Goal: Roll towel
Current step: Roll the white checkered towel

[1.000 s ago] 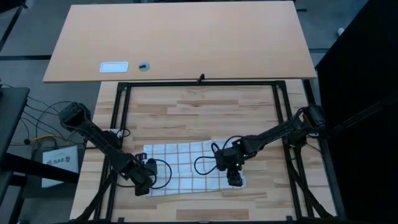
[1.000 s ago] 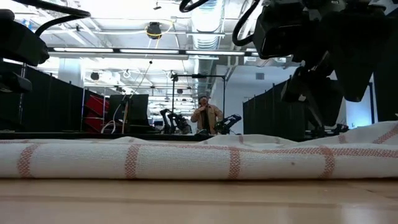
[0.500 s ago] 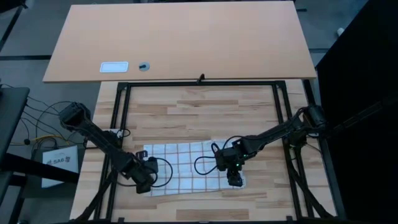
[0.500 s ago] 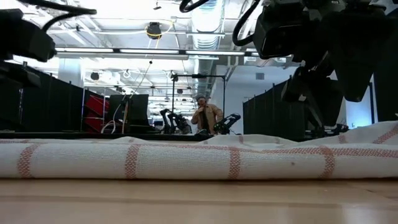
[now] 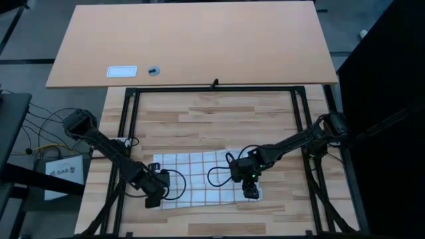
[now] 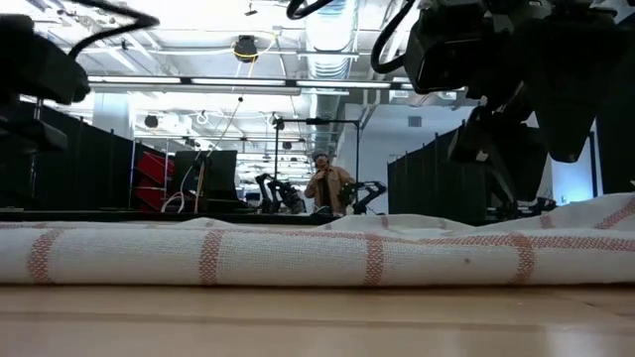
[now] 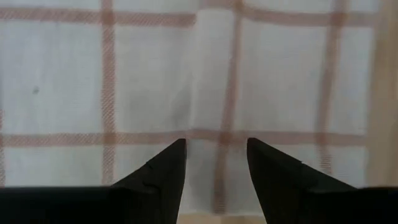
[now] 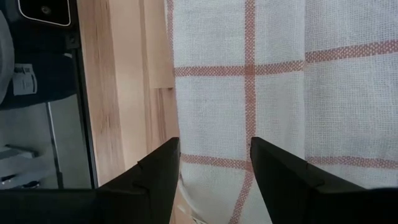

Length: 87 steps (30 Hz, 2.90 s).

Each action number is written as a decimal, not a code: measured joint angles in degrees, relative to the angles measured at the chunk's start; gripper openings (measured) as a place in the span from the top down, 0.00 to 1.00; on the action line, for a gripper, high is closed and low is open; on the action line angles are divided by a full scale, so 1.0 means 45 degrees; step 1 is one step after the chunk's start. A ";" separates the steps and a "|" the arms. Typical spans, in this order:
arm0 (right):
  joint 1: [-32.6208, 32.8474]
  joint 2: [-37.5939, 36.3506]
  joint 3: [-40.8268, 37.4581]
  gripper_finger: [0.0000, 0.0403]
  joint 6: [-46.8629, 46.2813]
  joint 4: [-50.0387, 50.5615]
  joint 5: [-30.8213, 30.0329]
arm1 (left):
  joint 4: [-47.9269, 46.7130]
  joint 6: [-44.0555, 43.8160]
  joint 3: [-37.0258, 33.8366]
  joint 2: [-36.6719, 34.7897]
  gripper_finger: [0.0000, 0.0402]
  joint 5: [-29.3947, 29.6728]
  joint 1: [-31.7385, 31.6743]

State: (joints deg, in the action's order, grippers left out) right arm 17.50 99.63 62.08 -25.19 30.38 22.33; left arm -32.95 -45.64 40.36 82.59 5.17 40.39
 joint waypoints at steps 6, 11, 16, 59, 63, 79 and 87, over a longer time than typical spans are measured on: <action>0.0000 0.0000 0.0000 0.55 0.0039 -0.0001 -0.0034 | 0.0292 -0.0122 -0.0326 0.0005 0.61 0.0054 -0.0003; 0.0000 0.0000 0.0000 0.55 0.0044 -0.0001 -0.0034 | 0.0523 -0.0012 -0.0341 0.0005 0.66 -0.0221 -0.0003; 0.0000 -0.0005 -0.0010 0.55 0.0227 -0.0002 -0.0048 | 0.0834 -0.0013 -0.0341 0.0005 0.87 -0.0286 -0.0003; -0.2637 -0.0044 -0.2346 0.55 0.0593 -0.1244 -0.3444 | -0.0510 -0.1859 -0.0339 -0.0675 1.00 -0.0415 0.0017; -0.2637 -0.0034 -0.2351 0.55 0.0719 -0.1187 -0.3385 | -0.1363 -0.2432 -0.0336 -0.1444 1.00 0.0179 0.0031; -0.2637 -0.0010 -0.2370 0.55 0.0850 -0.1132 -0.3297 | -0.2572 -0.2650 -0.0336 -0.1865 1.00 0.0491 0.0036; -0.2637 -0.0010 -0.2380 0.55 0.0845 -0.1017 -0.3017 | -0.2603 -0.2872 -0.0336 -0.1860 1.00 0.0719 0.0036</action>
State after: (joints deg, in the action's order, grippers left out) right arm 5.63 99.59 51.37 -21.39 25.80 8.75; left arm -44.66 -58.57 38.85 74.22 8.40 40.56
